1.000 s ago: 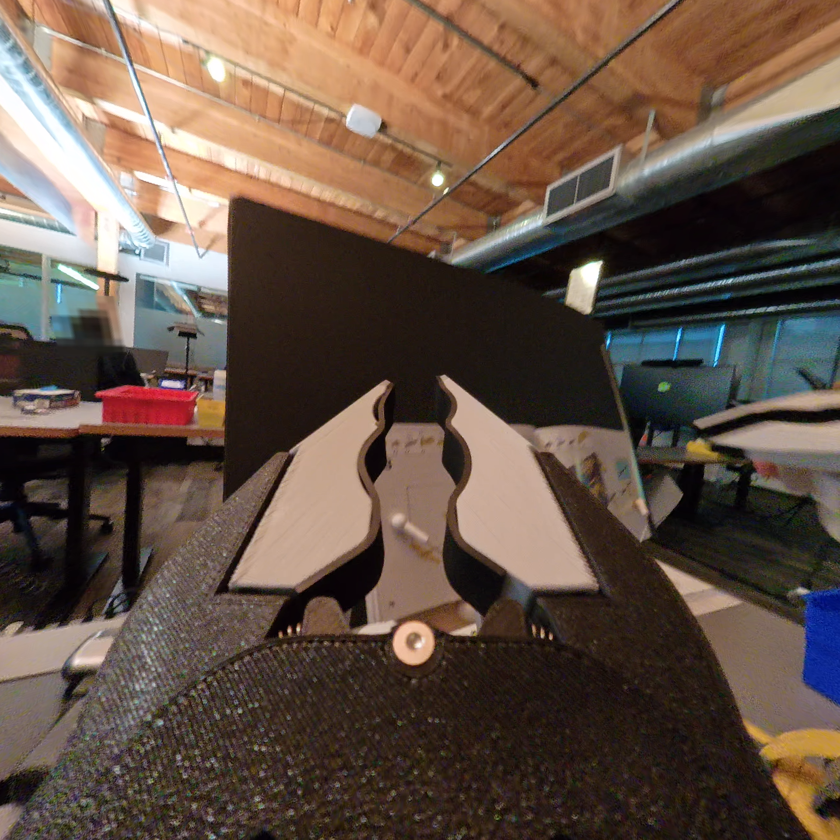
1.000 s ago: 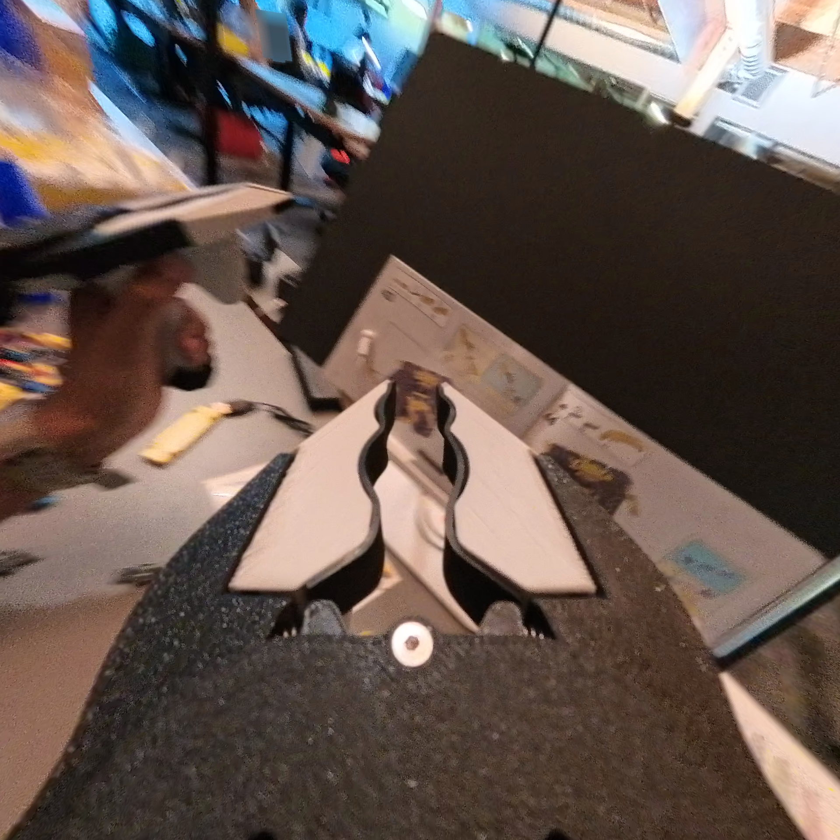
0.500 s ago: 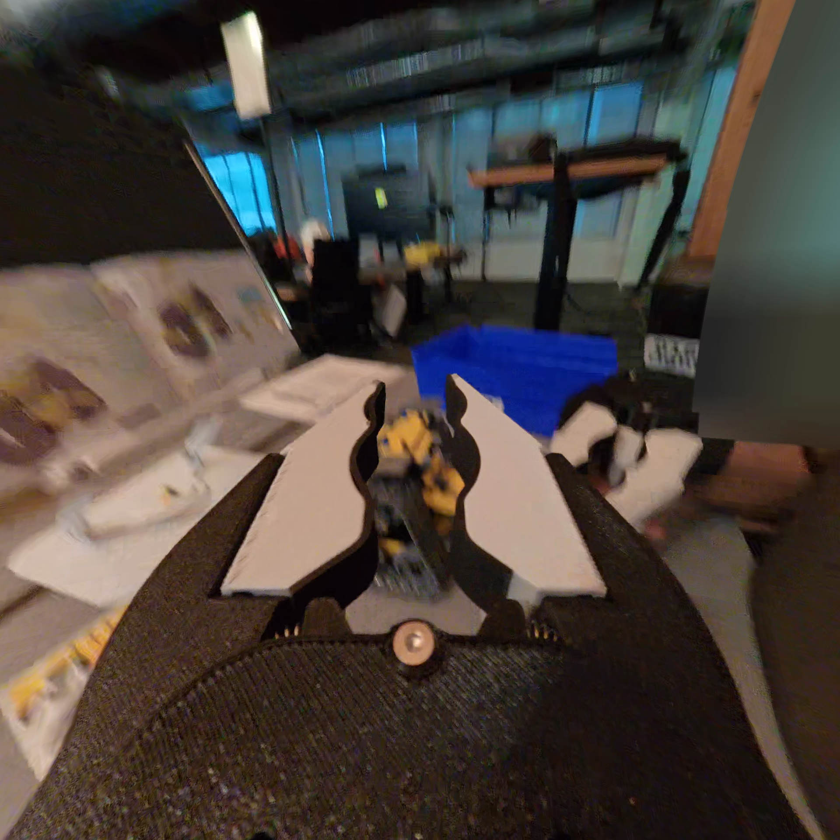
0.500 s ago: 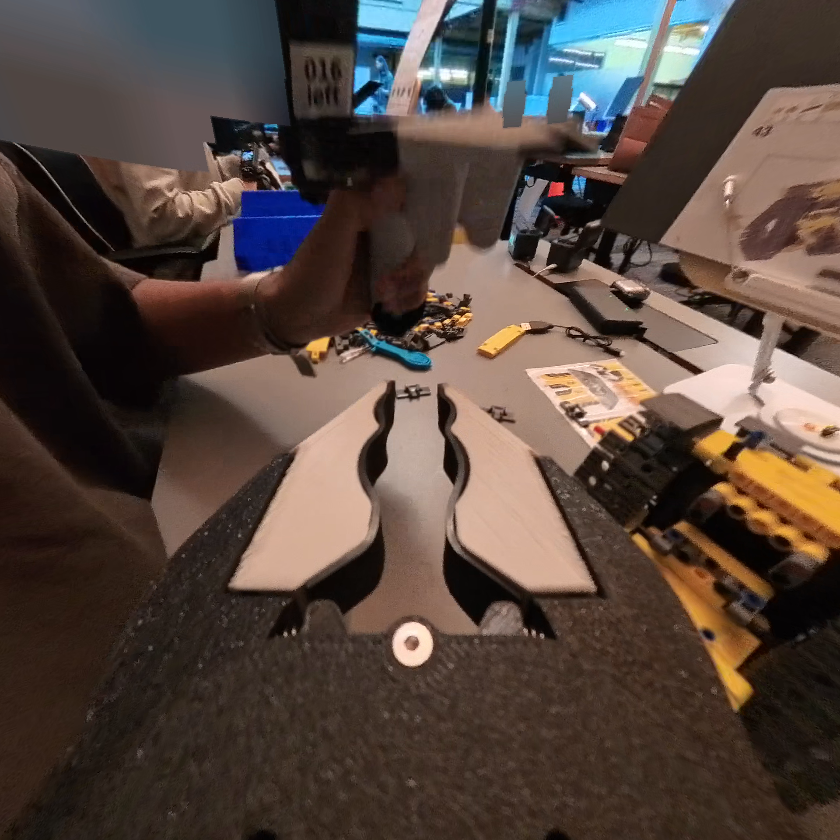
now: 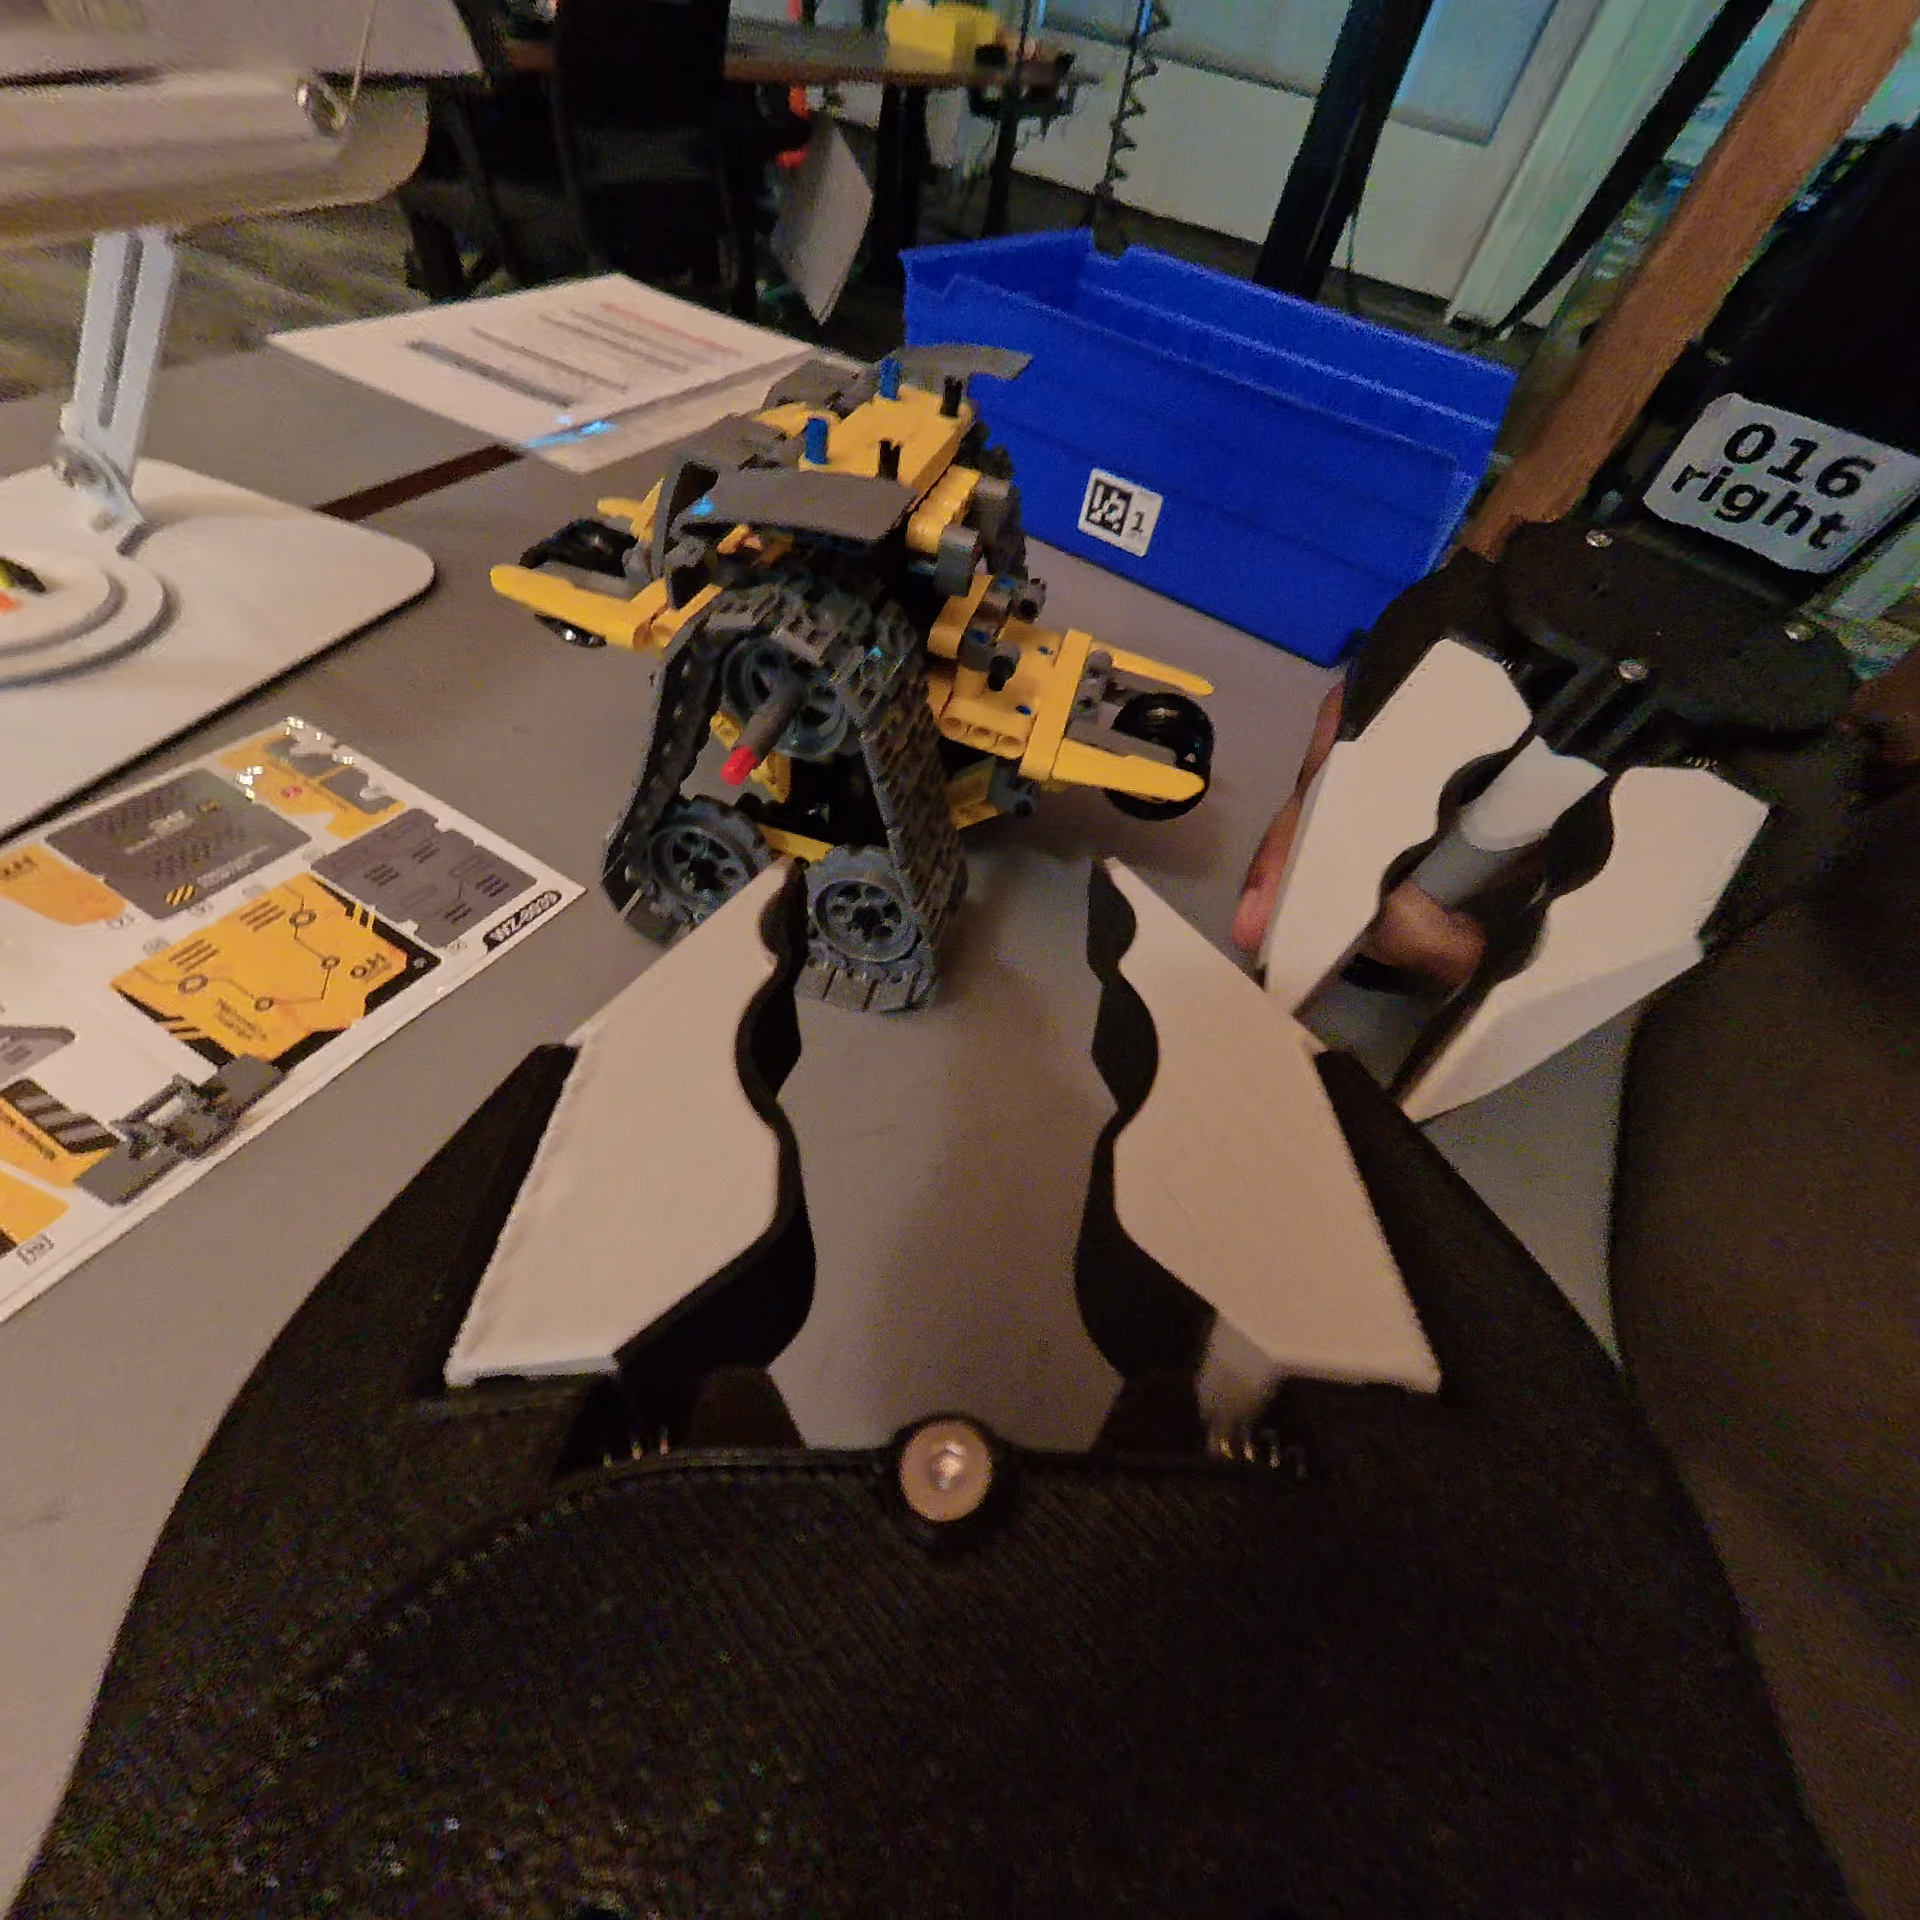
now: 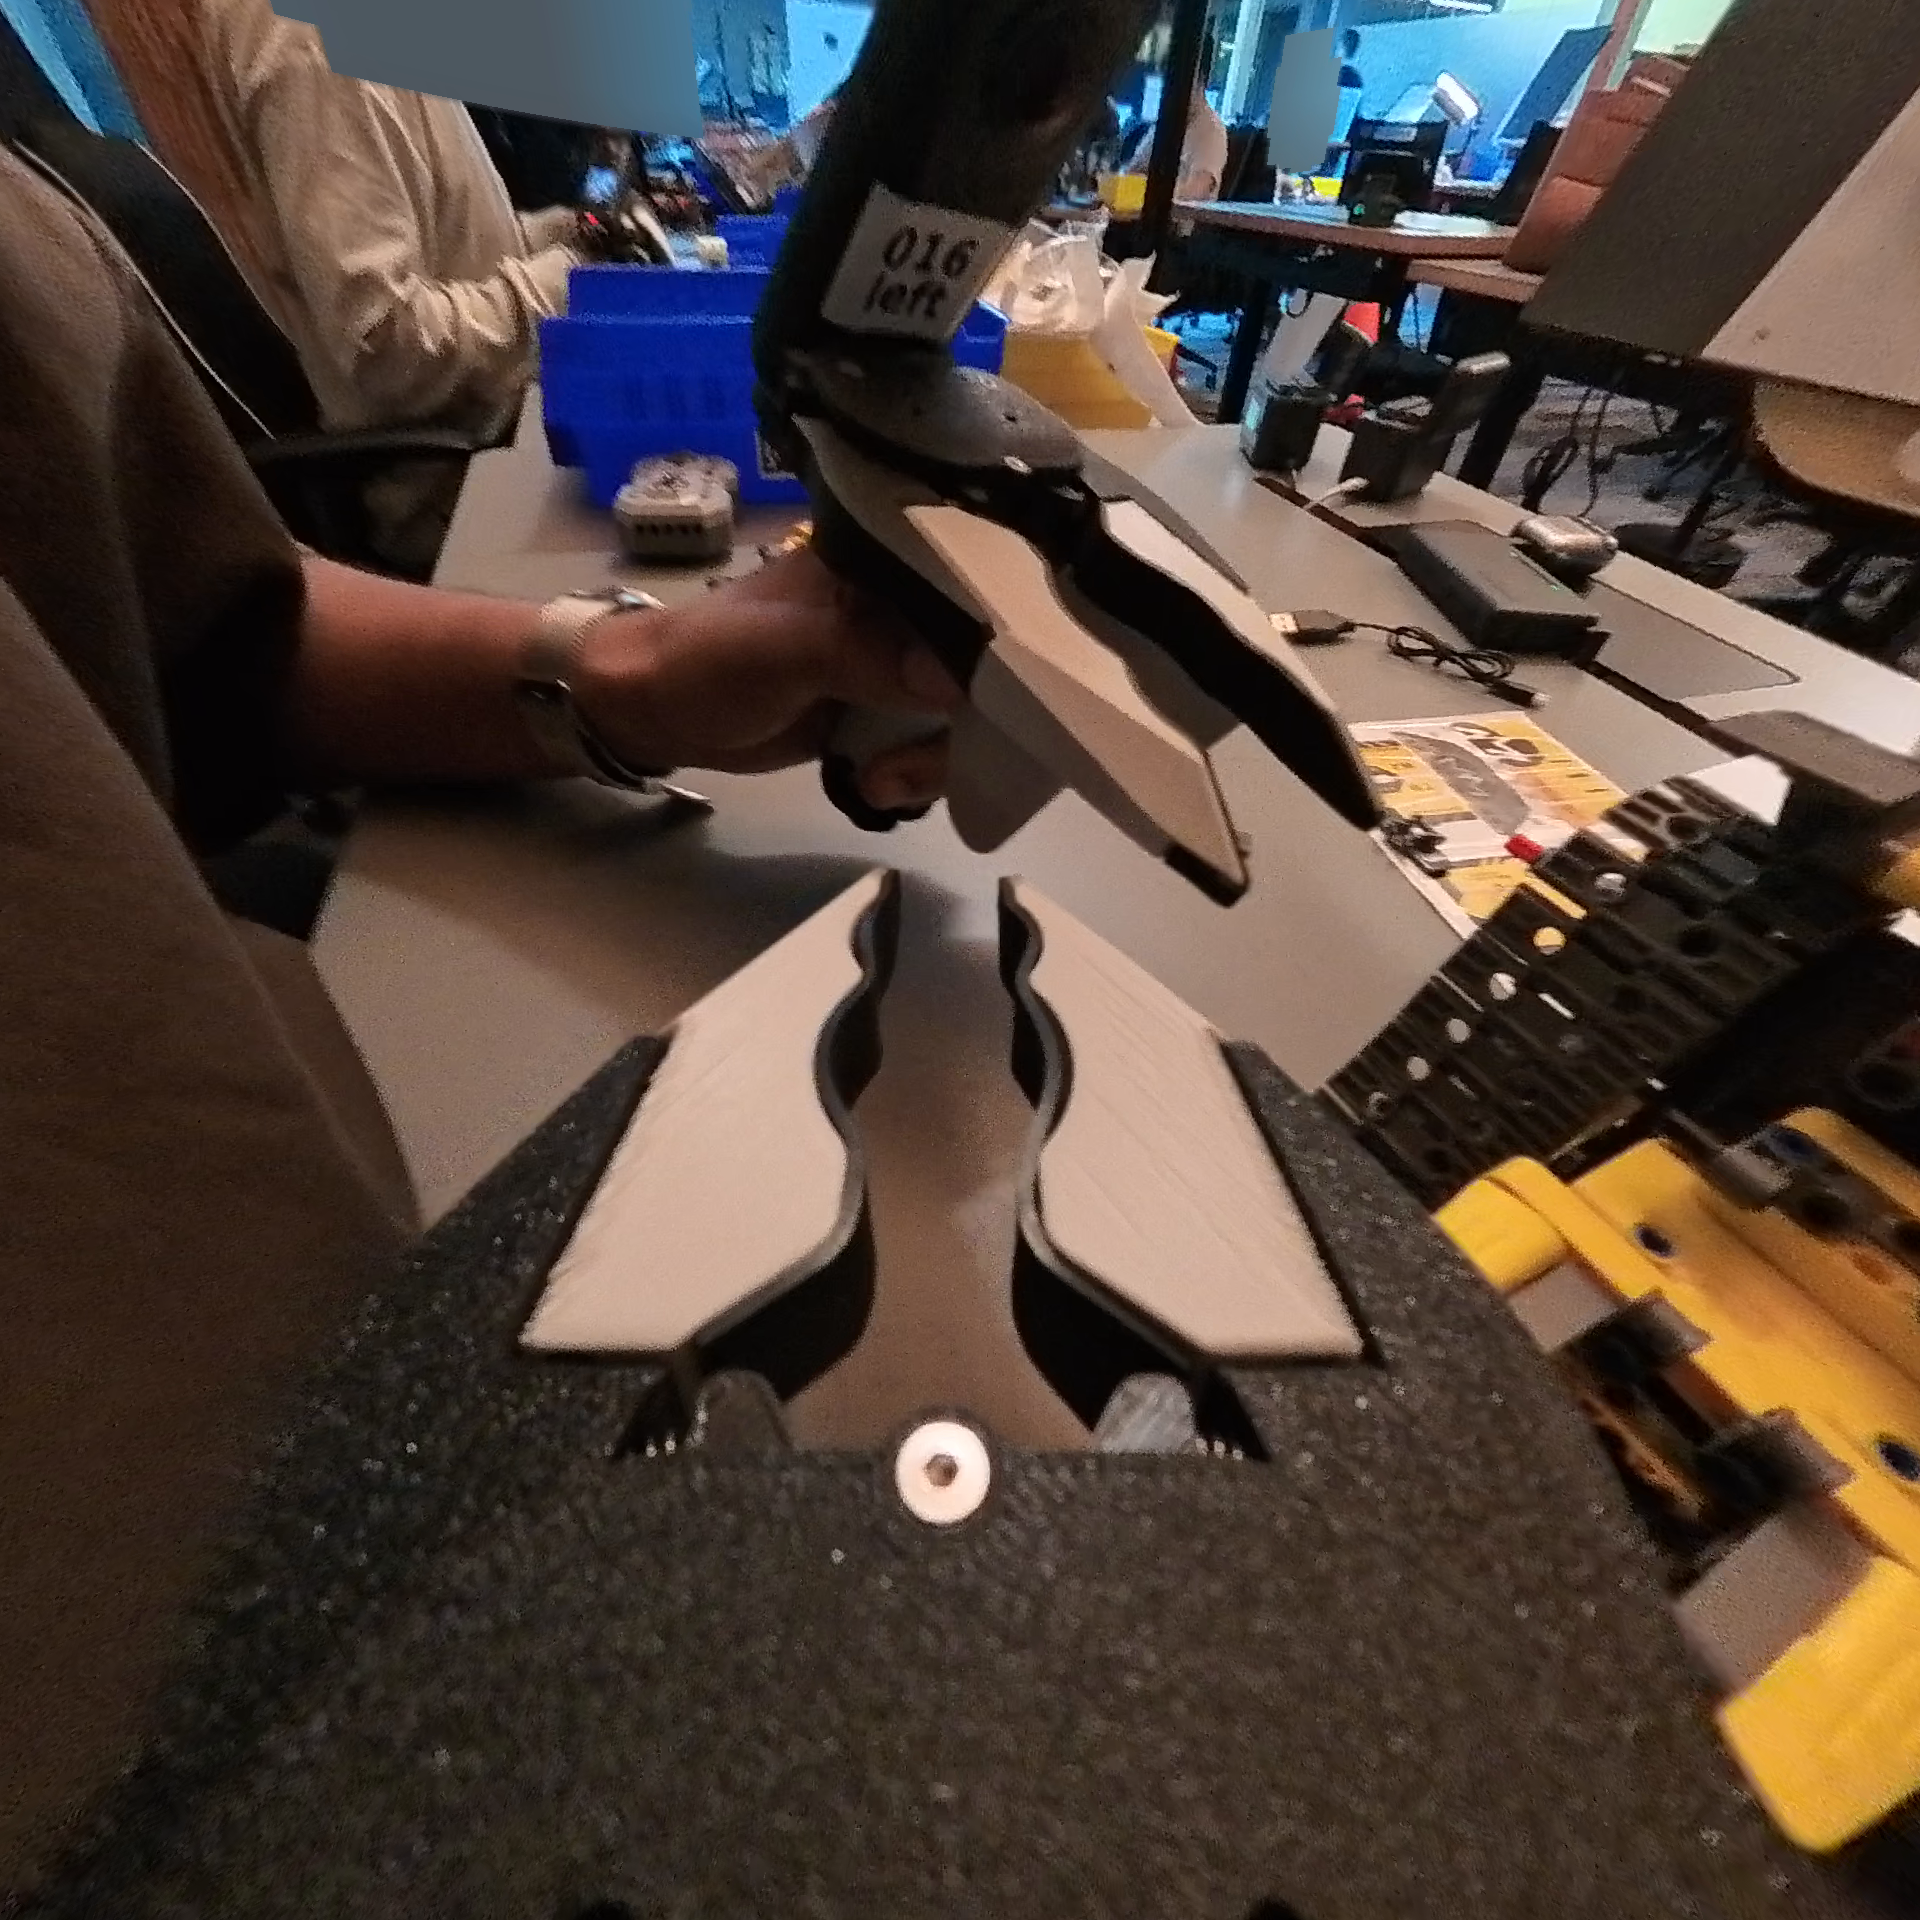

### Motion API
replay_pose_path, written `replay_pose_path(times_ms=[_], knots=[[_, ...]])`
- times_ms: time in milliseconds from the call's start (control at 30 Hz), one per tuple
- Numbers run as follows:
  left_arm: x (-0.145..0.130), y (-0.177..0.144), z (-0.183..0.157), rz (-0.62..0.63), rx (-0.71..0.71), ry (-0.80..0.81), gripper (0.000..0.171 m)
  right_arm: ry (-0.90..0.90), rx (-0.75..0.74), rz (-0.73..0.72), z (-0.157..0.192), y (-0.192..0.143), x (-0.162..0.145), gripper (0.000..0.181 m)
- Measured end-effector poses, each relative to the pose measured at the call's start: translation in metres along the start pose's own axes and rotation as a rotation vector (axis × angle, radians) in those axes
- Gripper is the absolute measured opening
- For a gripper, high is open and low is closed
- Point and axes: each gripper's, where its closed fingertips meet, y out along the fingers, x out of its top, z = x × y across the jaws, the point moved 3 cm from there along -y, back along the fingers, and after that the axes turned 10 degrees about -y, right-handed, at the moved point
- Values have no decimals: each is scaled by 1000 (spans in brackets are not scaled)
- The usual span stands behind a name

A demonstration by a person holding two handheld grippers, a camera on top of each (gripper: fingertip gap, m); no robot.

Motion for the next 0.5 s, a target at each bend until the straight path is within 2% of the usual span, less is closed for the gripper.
replay_pose_path(times_ms=[167, 267, 500], knots=[[-3, -1, 10, 6, 19, -70, 68, 66, 49, 41, -11, 17, -7, 18], [-5, -2, 15, 15, 32, -77, 69, 37, 21, 68, -21, 26, -10, 12], [-10, -1, 21, 30, 55, -64, 69, 120, 94, 26, 1, 17, -4, 12]])
